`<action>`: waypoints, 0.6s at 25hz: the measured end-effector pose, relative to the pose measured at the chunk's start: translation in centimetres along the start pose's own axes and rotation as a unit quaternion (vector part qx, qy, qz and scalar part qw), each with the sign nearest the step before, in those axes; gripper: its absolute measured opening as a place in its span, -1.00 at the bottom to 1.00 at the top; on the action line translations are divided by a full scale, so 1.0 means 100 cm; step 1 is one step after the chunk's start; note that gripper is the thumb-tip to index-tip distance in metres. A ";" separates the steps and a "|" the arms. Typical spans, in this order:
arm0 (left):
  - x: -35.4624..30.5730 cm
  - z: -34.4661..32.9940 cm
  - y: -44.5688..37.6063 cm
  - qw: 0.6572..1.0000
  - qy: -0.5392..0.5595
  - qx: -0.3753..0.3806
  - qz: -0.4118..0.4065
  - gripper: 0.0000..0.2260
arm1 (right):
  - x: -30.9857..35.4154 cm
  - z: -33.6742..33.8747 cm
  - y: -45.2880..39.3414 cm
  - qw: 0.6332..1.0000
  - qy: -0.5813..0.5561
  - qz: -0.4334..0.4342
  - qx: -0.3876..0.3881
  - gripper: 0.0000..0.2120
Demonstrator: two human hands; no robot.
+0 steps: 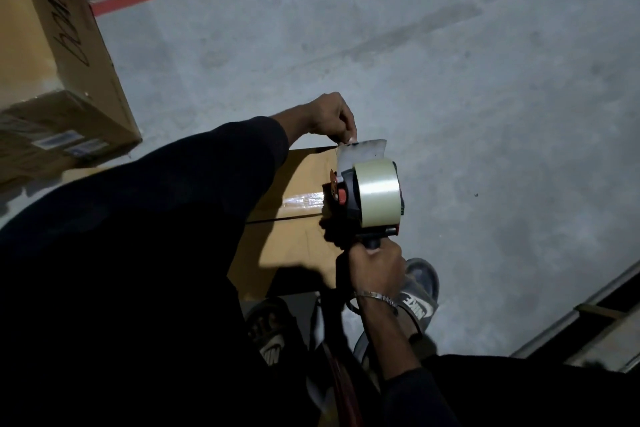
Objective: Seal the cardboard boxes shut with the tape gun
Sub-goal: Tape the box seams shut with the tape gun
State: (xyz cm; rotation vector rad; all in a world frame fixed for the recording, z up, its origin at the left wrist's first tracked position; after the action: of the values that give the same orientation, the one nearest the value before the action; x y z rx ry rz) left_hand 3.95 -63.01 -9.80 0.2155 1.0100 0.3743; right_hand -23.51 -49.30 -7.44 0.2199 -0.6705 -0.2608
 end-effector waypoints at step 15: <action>0.020 0.005 -0.010 0.994 0.108 -0.003 0.025 -0.82 | -0.047 -0.009 0.003 0.997 -0.037 -0.065 0.022 -0.73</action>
State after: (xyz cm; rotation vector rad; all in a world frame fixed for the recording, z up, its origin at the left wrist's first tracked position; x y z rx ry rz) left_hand 5.53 -63.10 -11.45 0.1977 1.2182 0.4544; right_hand -26.42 -47.45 -10.76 0.2977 -0.7370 -0.3796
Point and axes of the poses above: each hand's wrist, its own y-axis away from the middle knuckle, its own z-axis out of the back of the hand, x = y × z, the point moved 7 cm from there along -y, towards the middle knuckle, and after that the axes turned 11 degrees about -x, right-handed, at the moved point
